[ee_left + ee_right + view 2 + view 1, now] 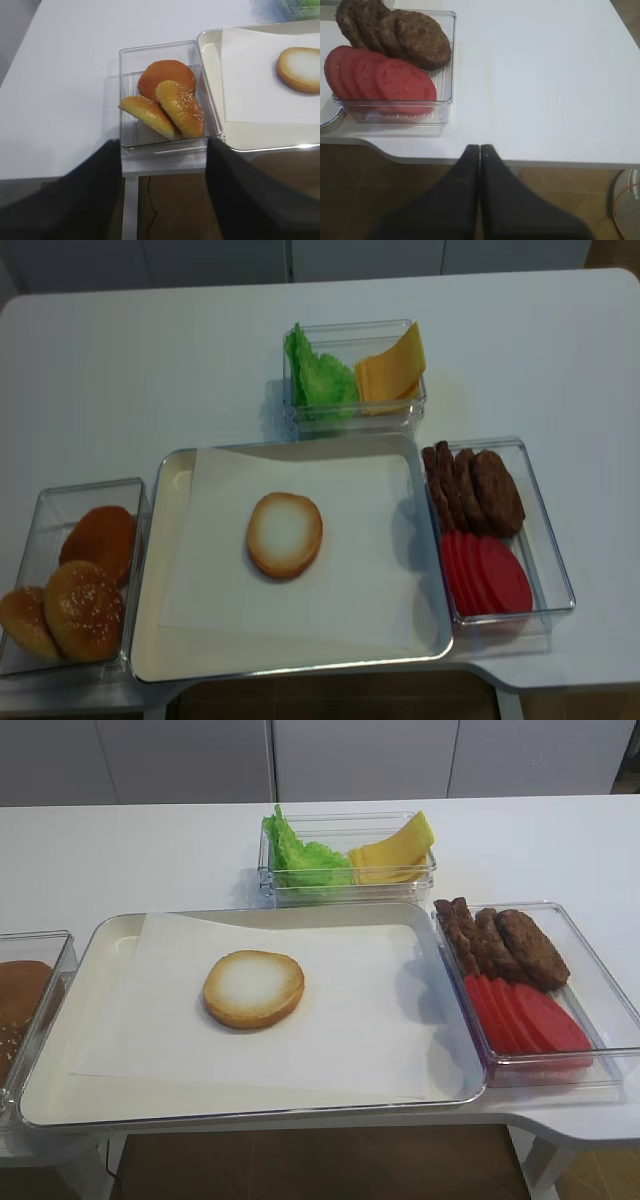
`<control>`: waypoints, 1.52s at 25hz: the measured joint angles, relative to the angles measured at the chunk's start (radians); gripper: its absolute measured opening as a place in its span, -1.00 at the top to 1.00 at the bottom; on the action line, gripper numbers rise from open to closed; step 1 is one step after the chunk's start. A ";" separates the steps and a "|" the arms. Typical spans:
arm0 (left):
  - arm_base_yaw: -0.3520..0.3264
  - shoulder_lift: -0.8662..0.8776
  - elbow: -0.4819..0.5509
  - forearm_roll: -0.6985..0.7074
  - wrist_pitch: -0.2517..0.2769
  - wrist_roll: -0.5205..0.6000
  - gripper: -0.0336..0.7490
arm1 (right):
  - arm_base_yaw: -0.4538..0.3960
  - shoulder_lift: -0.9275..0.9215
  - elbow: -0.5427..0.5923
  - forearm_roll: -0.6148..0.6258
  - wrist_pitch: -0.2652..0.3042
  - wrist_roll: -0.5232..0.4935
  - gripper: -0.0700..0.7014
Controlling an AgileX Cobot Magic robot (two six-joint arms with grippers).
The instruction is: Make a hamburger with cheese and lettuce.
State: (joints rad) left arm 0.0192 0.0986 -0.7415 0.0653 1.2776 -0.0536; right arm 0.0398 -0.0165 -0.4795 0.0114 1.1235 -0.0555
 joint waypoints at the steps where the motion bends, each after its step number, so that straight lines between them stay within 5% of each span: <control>1: 0.000 -0.025 0.008 -0.009 0.000 0.000 -0.12 | 0.000 0.000 0.000 0.000 0.000 0.000 0.83; 14: 0.001 -0.119 0.113 -0.099 0.009 0.041 -0.12 | 0.000 0.000 0.000 0.000 0.000 0.000 0.83; 24: 0.001 -0.119 0.229 -0.120 -0.103 0.043 -0.12 | 0.000 0.000 0.000 0.000 0.000 0.000 0.83; 38: 0.001 -0.119 0.251 -0.122 -0.099 0.071 -0.12 | 0.000 0.000 0.000 0.000 0.000 -0.002 0.83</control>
State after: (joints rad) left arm 0.0203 -0.0203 -0.4908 -0.0570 1.1784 0.0171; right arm 0.0398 -0.0165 -0.4795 0.0114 1.1235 -0.0578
